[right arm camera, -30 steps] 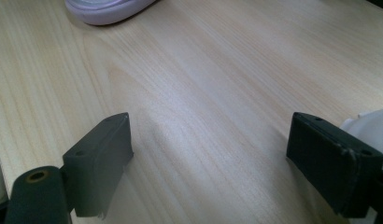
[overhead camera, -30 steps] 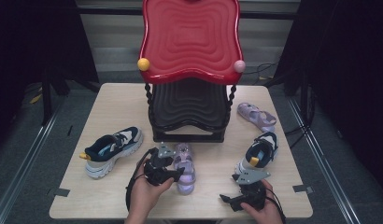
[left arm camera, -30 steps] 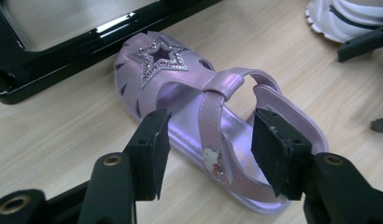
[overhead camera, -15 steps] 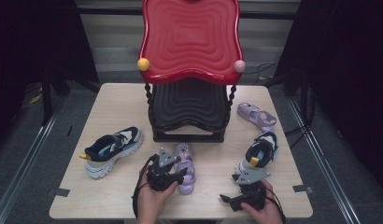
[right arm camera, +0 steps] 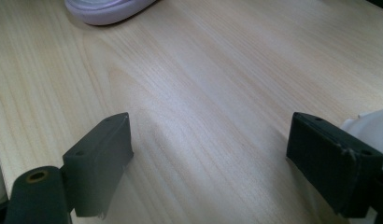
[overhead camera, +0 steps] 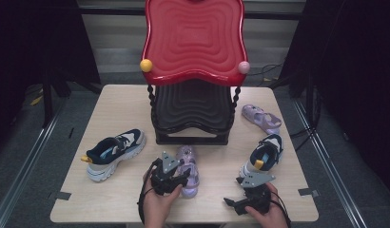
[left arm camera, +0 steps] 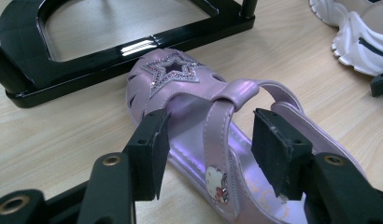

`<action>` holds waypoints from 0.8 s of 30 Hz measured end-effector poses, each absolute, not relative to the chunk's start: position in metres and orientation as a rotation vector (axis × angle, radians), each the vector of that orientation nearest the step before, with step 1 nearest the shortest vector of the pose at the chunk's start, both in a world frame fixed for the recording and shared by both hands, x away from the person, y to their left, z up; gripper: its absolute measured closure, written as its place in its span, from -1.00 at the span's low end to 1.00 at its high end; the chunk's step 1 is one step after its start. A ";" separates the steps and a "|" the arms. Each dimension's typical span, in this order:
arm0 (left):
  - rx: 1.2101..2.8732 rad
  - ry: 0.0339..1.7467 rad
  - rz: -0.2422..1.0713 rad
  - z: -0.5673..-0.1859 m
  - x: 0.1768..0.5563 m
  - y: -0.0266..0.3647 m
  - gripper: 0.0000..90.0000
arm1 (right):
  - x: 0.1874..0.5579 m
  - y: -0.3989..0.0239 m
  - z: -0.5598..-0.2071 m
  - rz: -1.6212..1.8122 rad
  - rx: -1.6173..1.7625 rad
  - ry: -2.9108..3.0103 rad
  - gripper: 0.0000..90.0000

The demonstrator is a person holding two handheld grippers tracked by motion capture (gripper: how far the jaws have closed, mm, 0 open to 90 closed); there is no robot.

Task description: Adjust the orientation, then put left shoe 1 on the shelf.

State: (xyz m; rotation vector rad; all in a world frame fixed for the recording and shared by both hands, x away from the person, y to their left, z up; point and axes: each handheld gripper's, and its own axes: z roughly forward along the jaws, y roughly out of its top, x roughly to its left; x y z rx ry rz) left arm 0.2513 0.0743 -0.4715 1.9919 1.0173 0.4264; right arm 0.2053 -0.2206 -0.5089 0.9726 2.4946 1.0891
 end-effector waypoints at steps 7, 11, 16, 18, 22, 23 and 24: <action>1.969 1.025 0.432 -0.473 0.250 0.073 0.04 | 0.205 -0.221 -0.509 1.086 0.971 2.494 -0.70; 1.955 1.037 0.428 -0.475 0.249 0.073 0.04 | 0.205 -0.221 -0.509 1.085 0.970 2.494 -0.70; 1.952 1.041 0.437 -0.478 0.249 0.073 0.06 | 0.205 -0.221 -0.509 1.085 0.971 2.494 -0.70; 1.937 1.051 0.443 -0.479 0.248 0.073 0.07 | 0.205 -0.221 -0.509 1.085 0.971 2.494 -0.70; 1.930 1.050 0.452 -0.482 0.249 0.073 0.07 | 0.205 -0.221 -0.509 1.086 0.971 2.494 -0.70; 1.919 1.057 0.456 -0.482 0.249 0.072 0.07 | 0.205 -0.221 -0.509 1.086 0.971 2.494 -0.70; 1.917 1.057 0.461 -0.482 0.249 0.072 0.08 | 0.205 -0.221 -0.509 1.085 0.970 2.494 -0.70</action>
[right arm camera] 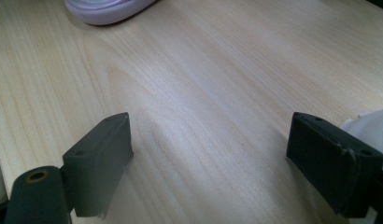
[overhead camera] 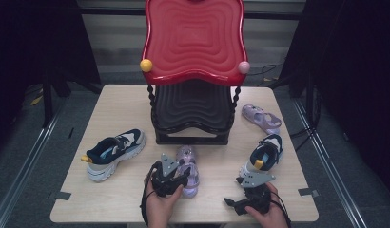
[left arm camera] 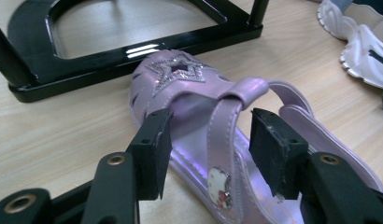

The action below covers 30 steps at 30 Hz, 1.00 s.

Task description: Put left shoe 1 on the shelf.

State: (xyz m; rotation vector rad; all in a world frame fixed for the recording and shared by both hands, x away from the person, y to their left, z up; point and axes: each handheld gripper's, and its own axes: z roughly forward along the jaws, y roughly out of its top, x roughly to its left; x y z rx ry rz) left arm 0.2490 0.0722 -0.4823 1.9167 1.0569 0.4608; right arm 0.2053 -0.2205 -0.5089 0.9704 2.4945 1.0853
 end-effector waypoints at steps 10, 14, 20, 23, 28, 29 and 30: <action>1.901 1.061 0.491 -0.488 0.249 0.068 0.07 | 0.205 -0.221 -0.509 1.085 0.970 2.494 -0.70; 1.889 1.067 0.509 -0.490 0.250 0.068 0.06 | 0.205 -0.221 -0.509 1.085 0.970 2.495 -0.70; 1.859 1.075 0.517 -0.494 0.250 0.068 0.06 | 0.205 -0.221 -0.509 1.085 0.970 2.495 -0.70; 1.849 1.079 0.514 -0.495 0.250 0.068 0.07 | 0.205 -0.221 -0.509 1.085 0.971 2.495 -0.70; 1.828 1.089 0.517 -0.497 0.250 0.068 0.08 | 0.205 -0.221 -0.509 1.086 0.971 2.495 -0.70; 1.828 1.089 0.517 -0.497 0.250 0.068 0.08 | 0.205 -0.221 -0.509 1.086 0.971 2.495 -0.70; 1.824 1.094 0.516 -0.497 0.250 0.068 0.08 | 0.205 -0.221 -0.509 1.085 0.971 2.495 -0.70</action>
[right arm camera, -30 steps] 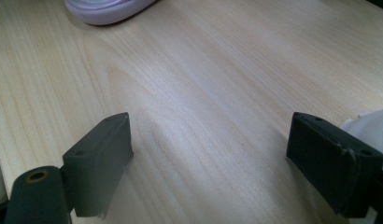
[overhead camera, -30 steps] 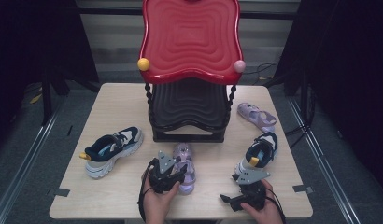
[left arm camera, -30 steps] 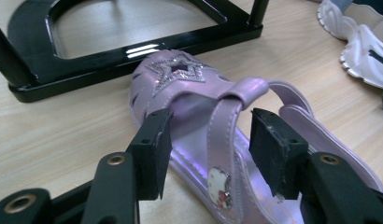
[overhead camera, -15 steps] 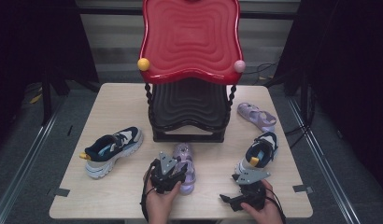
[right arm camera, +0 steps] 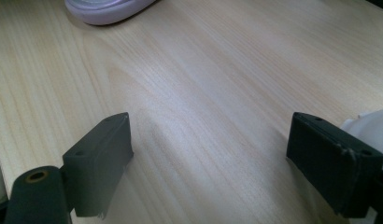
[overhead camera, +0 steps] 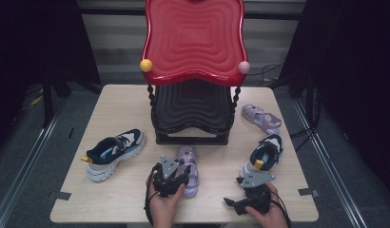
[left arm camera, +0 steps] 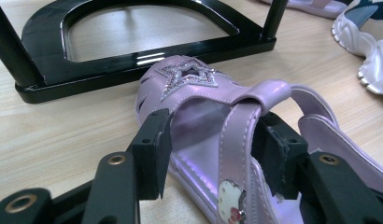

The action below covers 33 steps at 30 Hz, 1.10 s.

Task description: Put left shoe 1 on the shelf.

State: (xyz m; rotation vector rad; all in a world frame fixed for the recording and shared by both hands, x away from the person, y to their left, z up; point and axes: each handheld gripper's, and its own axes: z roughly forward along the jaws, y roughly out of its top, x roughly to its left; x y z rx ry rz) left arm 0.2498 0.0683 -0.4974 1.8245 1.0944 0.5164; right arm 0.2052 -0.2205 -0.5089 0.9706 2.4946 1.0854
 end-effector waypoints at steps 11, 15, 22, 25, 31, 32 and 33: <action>1.811 1.093 0.526 -0.500 0.249 0.065 0.13 | 0.205 -0.221 -0.509 1.085 0.971 2.495 -0.70; 1.804 1.091 0.536 -0.500 0.248 0.064 0.22 | 0.205 -0.220 -0.509 1.085 0.971 2.494 -0.70; 1.785 1.100 0.545 -0.502 0.248 0.064 0.31 | 0.205 -0.220 -0.509 1.089 0.970 2.494 -0.70; 1.774 1.103 0.541 -0.503 0.247 0.065 0.38 | 0.205 -0.220 -0.509 1.089 0.970 2.494 -0.70; 1.781 1.101 0.542 -0.502 0.247 0.066 0.44 | 0.205 -0.220 -0.509 1.089 0.970 2.494 -0.70; 1.777 1.099 0.545 -0.502 0.247 0.066 0.46 | 0.205 -0.220 -0.509 1.089 0.971 2.495 -0.70; 1.780 1.096 0.546 -0.502 0.247 0.066 0.46 | 0.205 -0.220 -0.509 1.089 0.971 2.495 -0.70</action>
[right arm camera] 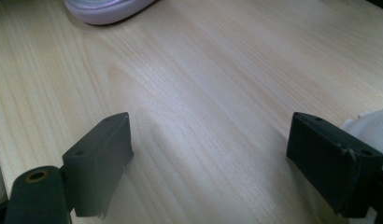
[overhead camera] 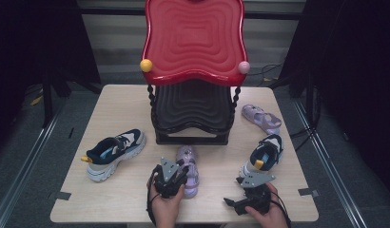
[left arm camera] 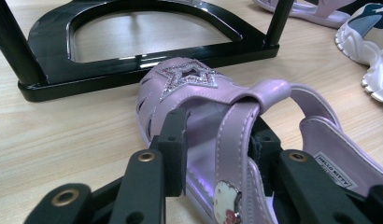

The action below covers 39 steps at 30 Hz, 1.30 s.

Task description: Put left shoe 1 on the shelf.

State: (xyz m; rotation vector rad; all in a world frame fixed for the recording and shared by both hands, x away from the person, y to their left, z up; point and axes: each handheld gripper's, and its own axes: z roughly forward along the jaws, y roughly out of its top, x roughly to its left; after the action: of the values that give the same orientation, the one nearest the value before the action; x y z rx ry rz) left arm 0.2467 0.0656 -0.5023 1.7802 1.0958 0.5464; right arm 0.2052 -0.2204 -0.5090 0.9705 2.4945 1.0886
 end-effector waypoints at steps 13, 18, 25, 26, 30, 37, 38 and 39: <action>1.782 1.093 0.570 -0.501 0.247 0.062 0.56 | 0.205 -0.220 -0.509 1.089 0.974 2.494 -0.70; 1.775 1.084 0.564 -0.502 0.246 0.061 0.71 | 0.205 -0.220 -0.509 1.089 0.973 2.494 -0.70; 1.761 1.074 0.554 -0.502 0.246 0.063 0.78 | 0.205 -0.220 -0.509 1.089 0.970 2.494 -0.70; 1.763 1.071 0.559 -0.502 0.246 0.063 0.79 | 0.205 -0.220 -0.509 1.089 0.970 2.494 -0.70; 1.757 1.065 0.559 -0.502 0.245 0.064 0.81 | 0.205 -0.220 -0.509 1.089 0.970 2.494 -0.70; 1.736 1.065 0.569 -0.502 0.241 0.068 0.82 | 0.205 -0.220 -0.509 1.089 0.970 2.494 -0.70; 1.731 1.055 0.572 -0.501 0.241 0.069 0.82 | 0.205 -0.220 -0.509 1.089 0.970 2.494 -0.70; 1.726 1.053 0.576 -0.500 0.240 0.069 0.82 | 0.205 -0.220 -0.509 1.088 0.970 2.495 -0.70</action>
State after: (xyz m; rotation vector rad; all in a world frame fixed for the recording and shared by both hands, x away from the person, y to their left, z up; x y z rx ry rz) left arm 0.2405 0.0688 -0.5002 1.7262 1.0528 0.5758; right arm 0.2052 -0.2204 -0.5090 0.9703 2.4946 1.0884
